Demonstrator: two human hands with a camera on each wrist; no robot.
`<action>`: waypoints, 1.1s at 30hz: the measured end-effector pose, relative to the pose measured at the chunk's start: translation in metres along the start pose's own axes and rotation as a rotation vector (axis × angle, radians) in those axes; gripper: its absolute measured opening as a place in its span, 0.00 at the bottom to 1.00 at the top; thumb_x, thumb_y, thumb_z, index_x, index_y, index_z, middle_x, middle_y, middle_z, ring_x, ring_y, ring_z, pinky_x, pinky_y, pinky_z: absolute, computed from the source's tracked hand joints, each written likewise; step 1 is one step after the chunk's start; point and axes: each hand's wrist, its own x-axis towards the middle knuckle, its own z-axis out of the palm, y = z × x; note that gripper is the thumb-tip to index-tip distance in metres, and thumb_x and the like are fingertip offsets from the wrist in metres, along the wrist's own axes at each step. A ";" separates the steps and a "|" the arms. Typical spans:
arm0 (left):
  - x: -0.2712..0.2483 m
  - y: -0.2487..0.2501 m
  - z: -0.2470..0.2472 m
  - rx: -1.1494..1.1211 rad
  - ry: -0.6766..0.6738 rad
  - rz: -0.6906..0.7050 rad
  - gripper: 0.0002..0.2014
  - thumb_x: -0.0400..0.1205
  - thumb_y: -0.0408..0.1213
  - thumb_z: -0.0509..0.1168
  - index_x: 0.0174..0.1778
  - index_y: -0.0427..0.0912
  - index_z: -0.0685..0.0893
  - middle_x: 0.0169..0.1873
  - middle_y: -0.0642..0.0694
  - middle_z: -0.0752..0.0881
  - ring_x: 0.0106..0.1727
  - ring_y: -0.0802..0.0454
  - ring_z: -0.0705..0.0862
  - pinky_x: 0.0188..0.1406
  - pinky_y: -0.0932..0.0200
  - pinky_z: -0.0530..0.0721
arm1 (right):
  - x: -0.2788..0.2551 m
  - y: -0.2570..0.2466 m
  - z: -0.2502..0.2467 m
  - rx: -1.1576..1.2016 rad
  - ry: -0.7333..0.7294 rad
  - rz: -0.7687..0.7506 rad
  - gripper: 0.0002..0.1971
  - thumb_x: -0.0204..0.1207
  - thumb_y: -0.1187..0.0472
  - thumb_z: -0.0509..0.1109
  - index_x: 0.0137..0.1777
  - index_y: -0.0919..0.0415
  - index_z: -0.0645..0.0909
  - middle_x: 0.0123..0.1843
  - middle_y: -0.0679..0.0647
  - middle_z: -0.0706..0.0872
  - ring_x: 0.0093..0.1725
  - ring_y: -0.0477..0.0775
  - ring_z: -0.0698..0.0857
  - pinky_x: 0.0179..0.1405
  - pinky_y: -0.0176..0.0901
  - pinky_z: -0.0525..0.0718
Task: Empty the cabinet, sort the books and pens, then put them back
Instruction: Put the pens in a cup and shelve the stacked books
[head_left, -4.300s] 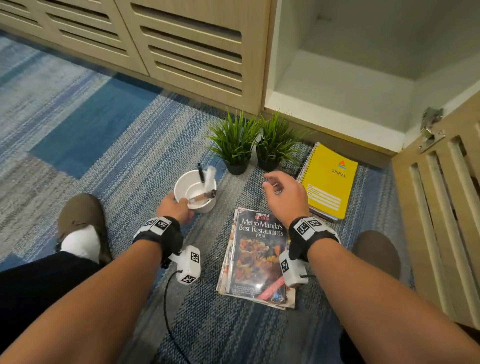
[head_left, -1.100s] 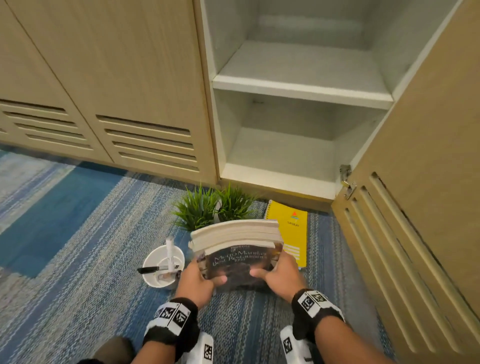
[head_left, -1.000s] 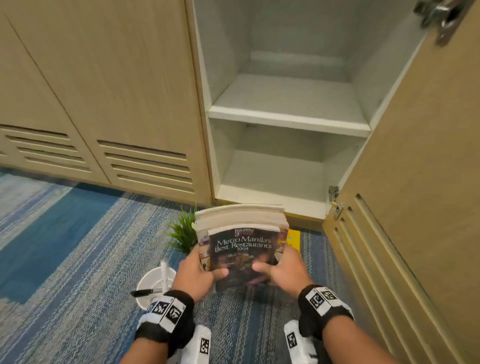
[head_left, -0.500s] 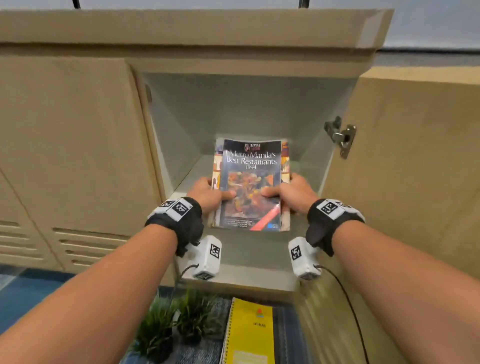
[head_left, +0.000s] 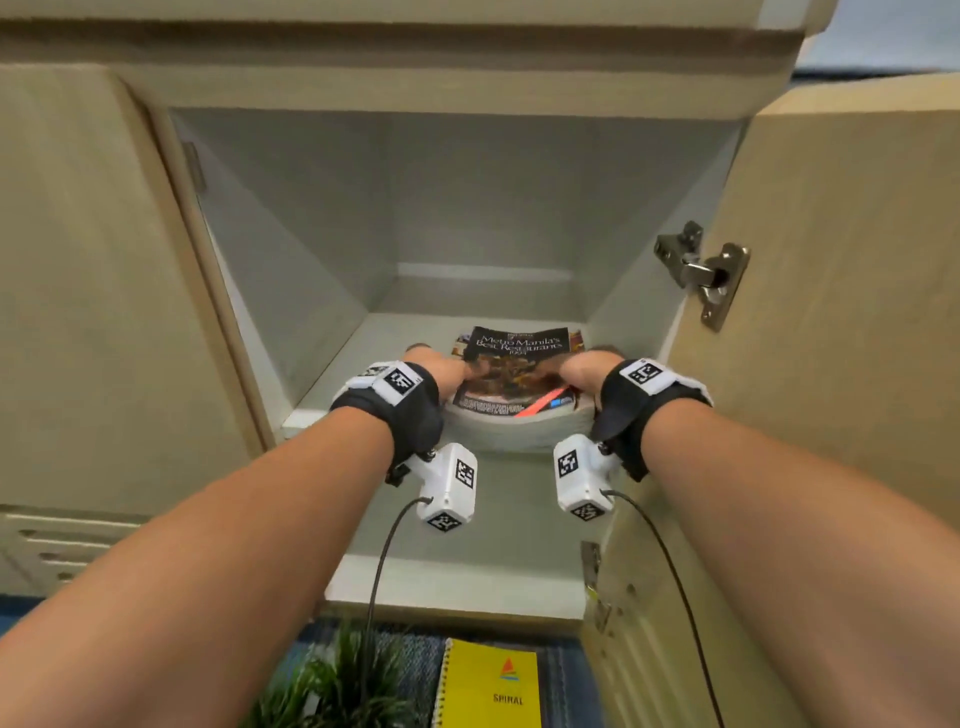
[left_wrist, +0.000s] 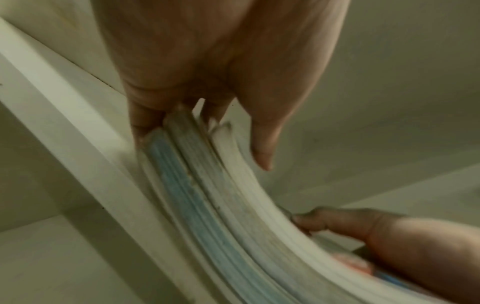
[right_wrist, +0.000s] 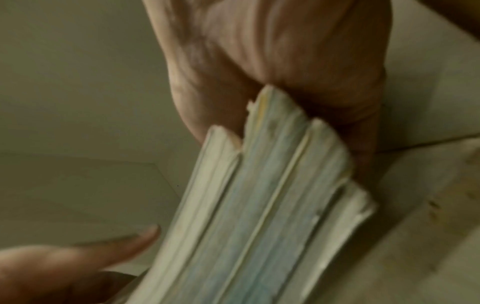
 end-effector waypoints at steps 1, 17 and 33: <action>0.003 0.001 -0.001 -0.024 0.002 0.016 0.26 0.70 0.56 0.78 0.47 0.37 0.80 0.44 0.44 0.86 0.37 0.50 0.83 0.38 0.59 0.79 | 0.003 -0.001 -0.005 -0.017 0.015 -0.007 0.13 0.77 0.53 0.76 0.38 0.52 0.74 0.54 0.51 0.80 0.37 0.47 0.78 0.27 0.32 0.79; 0.002 0.006 0.016 0.641 0.034 0.155 0.31 0.62 0.47 0.85 0.57 0.41 0.83 0.51 0.44 0.86 0.53 0.44 0.85 0.56 0.53 0.86 | -0.024 -0.028 0.014 -1.114 0.030 -0.375 0.24 0.77 0.63 0.73 0.74 0.59 0.77 0.67 0.60 0.85 0.59 0.64 0.87 0.57 0.49 0.86; 0.016 0.000 0.042 0.580 0.023 0.283 0.25 0.69 0.48 0.80 0.58 0.39 0.85 0.54 0.41 0.88 0.54 0.41 0.87 0.58 0.50 0.86 | -0.011 -0.007 0.013 -1.102 0.181 -0.292 0.20 0.80 0.63 0.66 0.72 0.64 0.78 0.68 0.64 0.84 0.63 0.70 0.85 0.58 0.57 0.84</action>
